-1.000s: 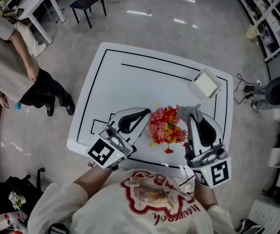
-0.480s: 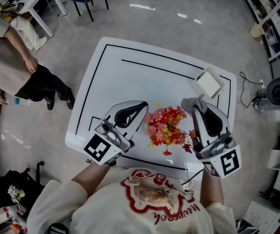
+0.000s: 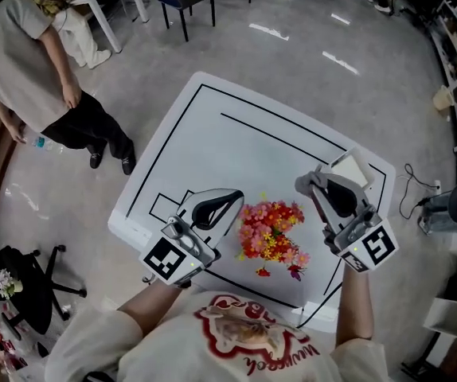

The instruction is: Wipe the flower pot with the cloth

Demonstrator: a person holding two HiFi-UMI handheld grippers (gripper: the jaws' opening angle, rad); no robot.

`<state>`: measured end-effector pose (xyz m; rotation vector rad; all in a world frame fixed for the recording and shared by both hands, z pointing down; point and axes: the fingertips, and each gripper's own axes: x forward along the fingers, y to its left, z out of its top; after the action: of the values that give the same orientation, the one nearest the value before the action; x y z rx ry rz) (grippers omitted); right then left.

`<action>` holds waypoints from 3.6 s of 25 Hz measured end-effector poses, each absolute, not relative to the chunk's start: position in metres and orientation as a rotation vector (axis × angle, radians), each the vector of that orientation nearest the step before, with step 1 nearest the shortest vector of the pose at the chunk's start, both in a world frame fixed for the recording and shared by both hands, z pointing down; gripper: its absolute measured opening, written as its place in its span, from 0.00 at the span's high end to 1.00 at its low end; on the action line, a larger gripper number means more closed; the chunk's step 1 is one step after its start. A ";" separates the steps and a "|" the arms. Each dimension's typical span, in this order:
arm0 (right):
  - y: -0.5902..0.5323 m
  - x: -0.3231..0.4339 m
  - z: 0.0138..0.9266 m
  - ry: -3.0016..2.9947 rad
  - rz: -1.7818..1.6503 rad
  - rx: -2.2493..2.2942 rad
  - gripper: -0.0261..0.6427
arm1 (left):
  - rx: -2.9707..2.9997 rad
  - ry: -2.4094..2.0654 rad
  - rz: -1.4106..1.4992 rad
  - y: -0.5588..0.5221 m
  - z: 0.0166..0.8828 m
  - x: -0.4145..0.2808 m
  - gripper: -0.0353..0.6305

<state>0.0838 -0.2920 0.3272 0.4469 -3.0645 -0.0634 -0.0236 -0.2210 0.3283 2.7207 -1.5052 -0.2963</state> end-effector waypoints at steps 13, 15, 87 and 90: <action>-0.303 0.048 0.411 -2.985 0.156 0.086 0.90 | 2.660 -1.610 -0.234 -0.211 0.334 -0.042 0.94; -0.302 0.044 0.417 -2.980 0.183 0.046 0.90 | 2.662 -1.607 -0.230 -0.211 0.334 -0.039 0.94; -0.249 0.067 0.493 -2.829 0.438 -0.165 0.90 | 2.730 -1.545 -0.325 -0.195 0.328 -0.019 0.94; -0.247 0.071 0.493 -2.832 0.440 -0.141 0.90 | 2.688 -1.552 -0.228 -0.195 0.339 -0.021 0.94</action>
<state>0.0709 -0.2472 0.4926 -0.1414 -2.8324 0.4400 -0.0209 -0.1948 0.3386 2.6882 -1.5523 -0.2282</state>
